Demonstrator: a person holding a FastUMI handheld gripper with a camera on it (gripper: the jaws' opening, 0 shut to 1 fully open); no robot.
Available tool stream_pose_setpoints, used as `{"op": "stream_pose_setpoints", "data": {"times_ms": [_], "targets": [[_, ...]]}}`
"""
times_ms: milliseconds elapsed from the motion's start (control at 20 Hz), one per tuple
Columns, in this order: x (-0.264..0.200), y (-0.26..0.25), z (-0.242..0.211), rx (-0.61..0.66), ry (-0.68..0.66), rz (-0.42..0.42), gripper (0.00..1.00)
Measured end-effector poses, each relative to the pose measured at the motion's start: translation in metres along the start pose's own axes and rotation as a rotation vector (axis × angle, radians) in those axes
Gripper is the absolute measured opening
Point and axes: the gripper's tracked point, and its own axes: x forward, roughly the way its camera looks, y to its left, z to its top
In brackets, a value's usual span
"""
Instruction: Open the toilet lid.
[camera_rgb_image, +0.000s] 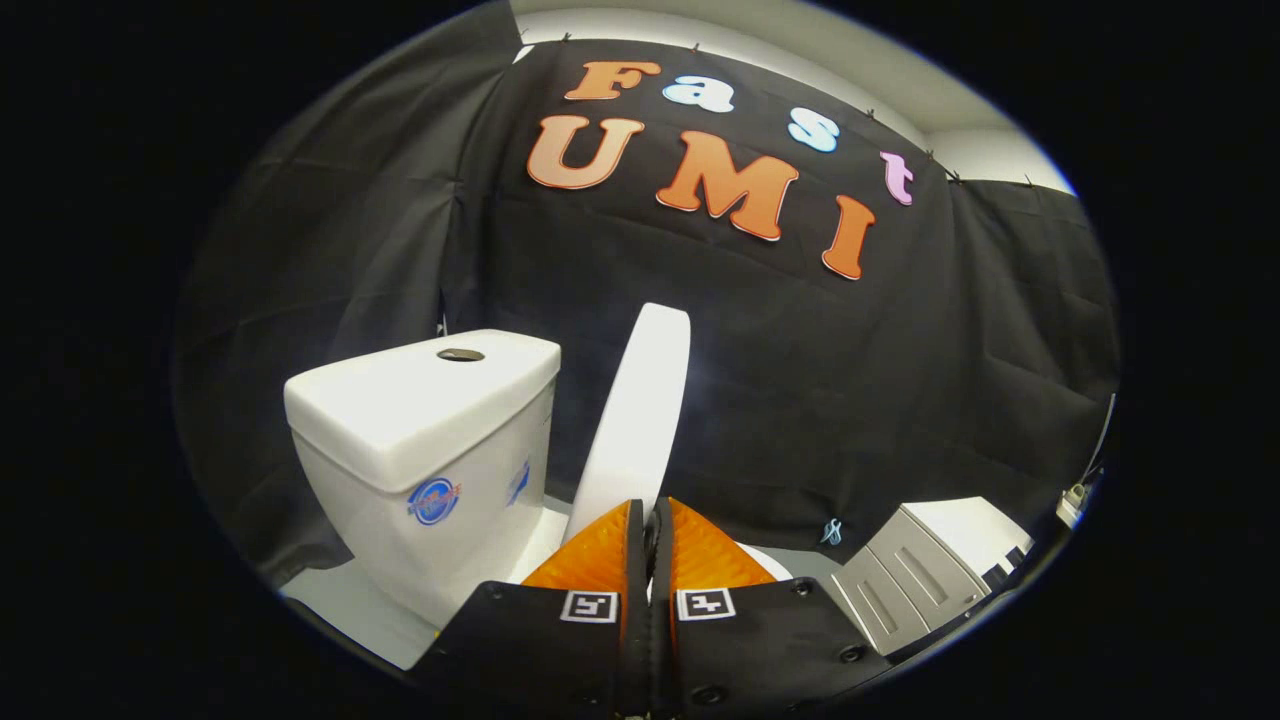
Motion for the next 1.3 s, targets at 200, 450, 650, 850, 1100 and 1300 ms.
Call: {"op": "stream_pose_setpoints", "data": {"times_ms": [200, 450, 650, 850, 1100, 1300], "targets": [[-0.002, 0.018, 0.006, -0.016, -0.011, 0.018, 0.08], [-0.005, 0.042, 0.013, -0.062, -0.029, 0.034, 0.08], [-0.006, 0.062, 0.016, -0.085, -0.035, 0.058, 0.08], [-0.007, 0.076, 0.016, -0.123, -0.044, 0.055, 0.08], [-0.006, 0.083, 0.016, -0.159, -0.048, 0.020, 0.08], [-0.007, 0.081, 0.015, -0.162, -0.042, -0.010, 0.08]]}}
